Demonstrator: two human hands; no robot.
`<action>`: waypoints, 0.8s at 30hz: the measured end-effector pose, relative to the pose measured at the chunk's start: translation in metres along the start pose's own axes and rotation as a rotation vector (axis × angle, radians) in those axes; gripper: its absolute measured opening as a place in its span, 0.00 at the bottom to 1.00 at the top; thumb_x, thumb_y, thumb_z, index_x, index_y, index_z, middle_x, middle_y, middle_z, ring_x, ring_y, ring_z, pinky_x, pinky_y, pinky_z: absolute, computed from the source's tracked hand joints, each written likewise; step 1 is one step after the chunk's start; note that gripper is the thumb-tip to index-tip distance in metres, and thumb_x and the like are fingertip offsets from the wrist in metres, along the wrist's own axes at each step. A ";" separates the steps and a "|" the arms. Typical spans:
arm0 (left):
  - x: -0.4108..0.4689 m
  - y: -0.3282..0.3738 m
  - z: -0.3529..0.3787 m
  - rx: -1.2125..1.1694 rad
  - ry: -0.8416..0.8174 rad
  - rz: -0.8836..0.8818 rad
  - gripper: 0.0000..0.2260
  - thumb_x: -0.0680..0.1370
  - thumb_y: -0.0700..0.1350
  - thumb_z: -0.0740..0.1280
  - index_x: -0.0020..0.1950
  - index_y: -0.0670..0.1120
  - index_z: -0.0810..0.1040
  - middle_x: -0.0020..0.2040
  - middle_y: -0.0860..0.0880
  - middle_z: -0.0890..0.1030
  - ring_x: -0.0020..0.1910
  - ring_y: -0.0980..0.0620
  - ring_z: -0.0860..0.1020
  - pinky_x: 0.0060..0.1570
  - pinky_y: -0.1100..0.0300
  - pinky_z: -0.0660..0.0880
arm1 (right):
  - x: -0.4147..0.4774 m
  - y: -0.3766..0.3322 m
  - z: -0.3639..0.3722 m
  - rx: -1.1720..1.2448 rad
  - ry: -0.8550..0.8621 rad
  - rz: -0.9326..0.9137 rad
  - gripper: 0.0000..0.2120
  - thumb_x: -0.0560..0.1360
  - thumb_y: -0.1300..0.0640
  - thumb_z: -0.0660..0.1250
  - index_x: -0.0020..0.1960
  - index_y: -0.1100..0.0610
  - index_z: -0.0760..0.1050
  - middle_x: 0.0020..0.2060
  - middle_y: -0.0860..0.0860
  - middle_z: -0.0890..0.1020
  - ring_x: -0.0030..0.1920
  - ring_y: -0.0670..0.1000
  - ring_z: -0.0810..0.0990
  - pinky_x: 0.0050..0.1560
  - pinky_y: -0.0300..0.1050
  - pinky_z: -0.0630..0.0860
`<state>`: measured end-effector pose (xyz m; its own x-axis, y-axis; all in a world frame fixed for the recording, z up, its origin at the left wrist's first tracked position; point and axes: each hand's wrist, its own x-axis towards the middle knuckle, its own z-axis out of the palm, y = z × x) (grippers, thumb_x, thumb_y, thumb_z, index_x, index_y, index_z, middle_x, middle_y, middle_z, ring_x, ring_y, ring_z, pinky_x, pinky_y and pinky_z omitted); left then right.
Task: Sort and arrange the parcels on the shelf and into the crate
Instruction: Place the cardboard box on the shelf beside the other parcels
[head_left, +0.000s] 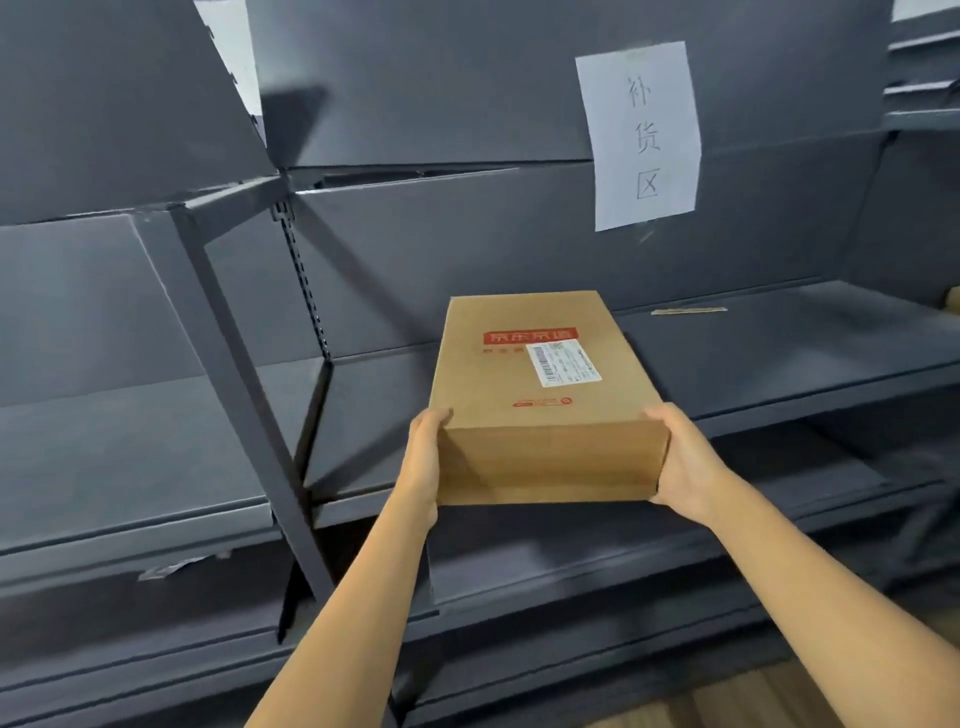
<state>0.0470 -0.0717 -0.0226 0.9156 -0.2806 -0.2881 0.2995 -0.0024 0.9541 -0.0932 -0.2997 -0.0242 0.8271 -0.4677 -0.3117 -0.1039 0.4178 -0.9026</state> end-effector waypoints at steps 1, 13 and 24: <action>-0.001 -0.002 0.009 0.015 -0.040 -0.023 0.20 0.70 0.65 0.61 0.58 0.59 0.69 0.61 0.50 0.73 0.61 0.45 0.71 0.63 0.42 0.70 | -0.007 0.001 -0.016 0.027 0.002 -0.009 0.13 0.74 0.44 0.62 0.54 0.47 0.77 0.47 0.54 0.85 0.51 0.55 0.80 0.38 0.50 0.79; -0.078 -0.052 0.205 0.087 -0.755 -0.113 0.24 0.67 0.61 0.63 0.63 0.60 0.72 0.64 0.48 0.75 0.62 0.44 0.74 0.53 0.41 0.78 | -0.163 0.013 -0.225 0.193 0.365 -0.072 0.31 0.68 0.45 0.69 0.70 0.43 0.65 0.63 0.53 0.77 0.60 0.58 0.77 0.41 0.59 0.79; -0.198 -0.132 0.399 0.229 -1.080 -0.325 0.24 0.73 0.64 0.62 0.65 0.55 0.74 0.61 0.45 0.80 0.58 0.42 0.78 0.51 0.42 0.79 | -0.329 0.045 -0.368 0.356 0.662 -0.197 0.34 0.66 0.48 0.69 0.70 0.43 0.63 0.65 0.55 0.73 0.55 0.57 0.76 0.37 0.55 0.79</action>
<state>-0.2809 -0.3991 -0.0588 0.0635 -0.9107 -0.4082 0.3220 -0.3684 0.8721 -0.5730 -0.4136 -0.0715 0.2979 -0.8802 -0.3694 0.2868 0.4516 -0.8448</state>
